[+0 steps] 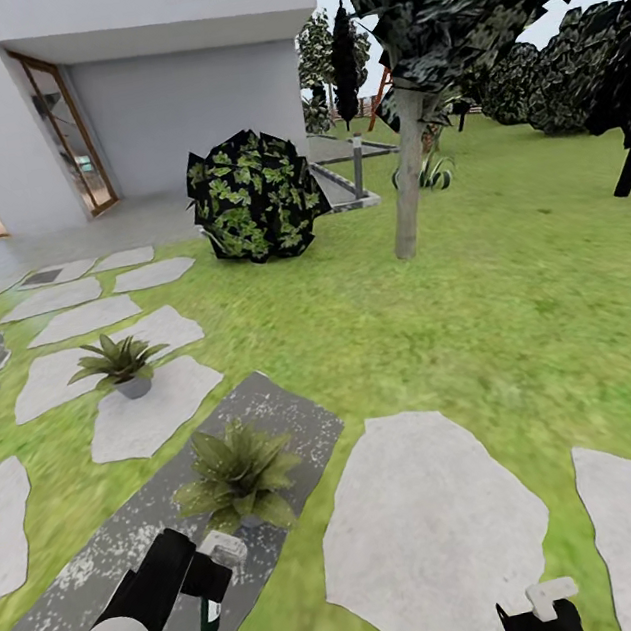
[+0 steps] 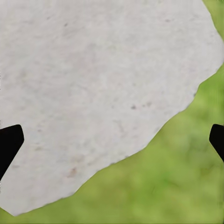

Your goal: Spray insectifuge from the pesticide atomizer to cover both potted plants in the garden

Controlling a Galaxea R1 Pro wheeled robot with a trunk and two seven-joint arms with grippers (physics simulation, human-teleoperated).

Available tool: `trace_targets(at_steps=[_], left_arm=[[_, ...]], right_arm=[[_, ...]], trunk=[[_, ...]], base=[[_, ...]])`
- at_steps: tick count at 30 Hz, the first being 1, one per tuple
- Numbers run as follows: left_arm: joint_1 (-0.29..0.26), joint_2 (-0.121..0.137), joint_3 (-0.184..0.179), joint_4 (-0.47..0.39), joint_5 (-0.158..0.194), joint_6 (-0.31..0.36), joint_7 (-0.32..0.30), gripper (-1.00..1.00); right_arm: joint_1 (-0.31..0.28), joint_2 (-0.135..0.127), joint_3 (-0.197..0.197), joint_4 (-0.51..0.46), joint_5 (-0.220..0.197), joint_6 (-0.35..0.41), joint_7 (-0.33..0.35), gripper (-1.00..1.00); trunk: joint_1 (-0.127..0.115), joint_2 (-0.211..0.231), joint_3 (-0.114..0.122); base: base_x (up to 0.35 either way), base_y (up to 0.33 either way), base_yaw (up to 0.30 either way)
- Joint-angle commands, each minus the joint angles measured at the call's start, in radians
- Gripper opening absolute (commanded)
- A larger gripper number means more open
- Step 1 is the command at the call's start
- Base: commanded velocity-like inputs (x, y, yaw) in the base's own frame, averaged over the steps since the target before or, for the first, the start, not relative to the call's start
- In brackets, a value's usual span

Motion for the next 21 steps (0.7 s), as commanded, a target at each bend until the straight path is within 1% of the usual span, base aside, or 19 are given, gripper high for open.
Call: trace_targets(at_steps=[1, 6, 9, 11, 13, 15, 16, 17, 18, 21], left_arm=[[0.000, 0.000, 0.006, -0.002, -0.010, 0.002, -0.010, -1.00], [-0.001, 0.000, 0.007, -0.002, -0.010, 0.002, -0.010, -1.00], [-0.001, 0.000, 0.006, -0.007, -0.009, 0.003, -0.010, -1.00], [-0.001, 0.001, 0.008, -0.021, -0.009, 0.004, -0.012, -1.00], [-0.001, 0.001, 0.010, -0.047, -0.007, 0.007, -0.013, -1.00], [-0.001, 0.002, 0.022, -0.075, 0.012, 0.009, -0.016, -1.00], [-0.001, 0.002, 0.034, -0.091, 0.030, 0.008, -0.017, -1.00], [0.000, 0.003, 0.054, -0.116, 0.069, 0.006, -0.019, -1.00], [0.000, 0.003, 0.060, -0.124, 0.087, 0.004, -0.019, -1.00], [0.002, 0.001, 0.064, -0.125, 0.101, 0.002, -0.019, -1.00]], right_arm=[[-0.001, 0.000, -0.008, 0.001, 0.006, -0.004, 0.004, 1.00], [-0.001, 0.001, -0.008, 0.001, 0.006, -0.004, 0.003, 1.00], [-0.001, 0.001, -0.008, 0.002, 0.007, -0.004, 0.003, 1.00], [-0.001, 0.001, -0.008, 0.002, 0.007, -0.004, 0.003, 1.00], [-0.001, 0.001, -0.008, 0.002, 0.007, -0.004, 0.003, 1.00], [-0.001, 0.001, -0.008, 0.002, 0.007, -0.004, 0.003, 1.00], [-0.001, 0.001, -0.008, 0.002, 0.006, -0.004, 0.003, 1.00], [-0.001, 0.001, -0.008, 0.002, 0.006, -0.004, 0.003, 1.00], [-0.001, 0.001, -0.008, 0.001, 0.007, -0.004, 0.003, 1.00], [-0.001, 0.001, -0.009, 0.001, 0.007, -0.004, 0.003, 1.00]], trunk=[[0.000, 0.000, -0.001], [0.000, 0.000, -0.001], [0.000, 0.000, -0.001], [0.000, 0.000, -0.001], [0.000, 0.000, -0.001], [0.000, 0.000, -0.001], [0.000, 0.000, -0.001], [0.000, 0.000, -0.001], [0.000, 0.000, -0.001], [0.000, 0.000, -0.001]], base=[[0.013, -0.003, 0.000], [0.003, -0.001, 0.027], [0.000, 0.000, 0.231], [0.000, 0.000, 0.265], [0.000, 0.000, 0.114], [0.000, 0.000, 0.032], [0.000, 0.000, 0.016], [0.000, 0.000, 0.007], [0.000, 0.000, 0.003], [0.000, 0.000, 0.001]])
